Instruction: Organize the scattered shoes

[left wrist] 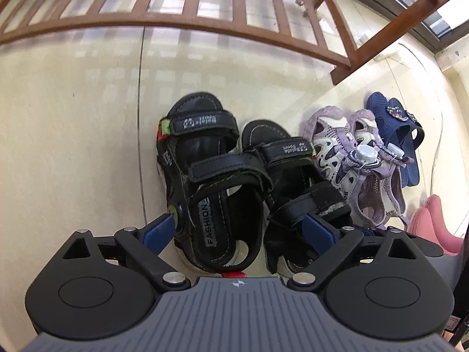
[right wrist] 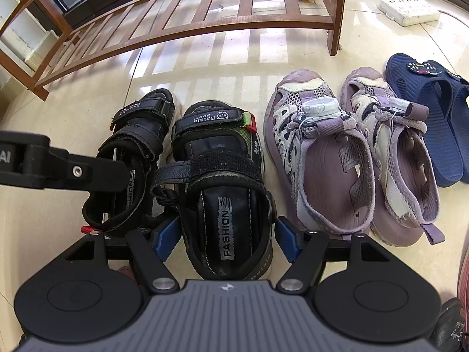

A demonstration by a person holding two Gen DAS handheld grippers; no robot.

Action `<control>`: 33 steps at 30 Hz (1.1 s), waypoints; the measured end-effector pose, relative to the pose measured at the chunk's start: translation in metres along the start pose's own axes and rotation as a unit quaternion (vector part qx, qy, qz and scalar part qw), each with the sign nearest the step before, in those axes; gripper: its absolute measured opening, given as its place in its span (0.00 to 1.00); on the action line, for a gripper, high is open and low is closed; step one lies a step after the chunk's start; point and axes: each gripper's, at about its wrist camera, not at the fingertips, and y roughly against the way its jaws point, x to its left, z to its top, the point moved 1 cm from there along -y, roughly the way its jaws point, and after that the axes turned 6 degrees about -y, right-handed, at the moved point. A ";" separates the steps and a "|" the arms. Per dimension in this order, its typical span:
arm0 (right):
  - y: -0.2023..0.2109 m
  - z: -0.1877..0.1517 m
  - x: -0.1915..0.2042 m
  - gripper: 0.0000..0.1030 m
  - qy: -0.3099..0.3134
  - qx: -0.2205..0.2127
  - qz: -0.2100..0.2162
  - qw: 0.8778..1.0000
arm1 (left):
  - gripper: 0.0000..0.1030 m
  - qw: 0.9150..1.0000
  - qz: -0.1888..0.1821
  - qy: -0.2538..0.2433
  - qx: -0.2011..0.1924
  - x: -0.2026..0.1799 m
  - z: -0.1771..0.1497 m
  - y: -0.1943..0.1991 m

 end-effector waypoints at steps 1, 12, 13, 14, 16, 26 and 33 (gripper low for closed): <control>0.000 0.000 0.000 0.73 -0.001 0.000 0.000 1.000 | 0.93 1.000 0.000 0.002 0.001 0.000 -0.001 -0.001; -0.001 0.000 -0.002 0.73 -0.005 0.001 0.001 1.000 | 0.93 0.998 0.057 -0.024 0.011 -0.001 -0.007 -0.034; -0.001 0.000 -0.002 0.73 -0.005 0.001 0.001 1.000 | 0.93 0.998 0.059 -0.025 0.013 -0.001 -0.007 -0.037; -0.001 0.000 -0.002 0.73 -0.005 0.000 0.000 1.000 | 0.93 0.998 0.061 -0.025 0.015 0.000 -0.007 -0.040; -0.001 -0.001 -0.001 0.73 -0.005 -0.001 -0.001 1.000 | 0.94 0.998 0.063 -0.026 0.014 0.001 -0.008 -0.044; -0.009 -0.004 0.008 0.76 0.007 -0.013 -0.017 1.000 | 0.79 0.998 0.059 -0.032 -0.006 0.009 -0.018 -0.050; -0.004 -0.006 0.011 0.62 -0.004 -0.034 -0.014 0.999 | 0.68 0.996 0.062 -0.053 -0.029 0.009 -0.019 -0.034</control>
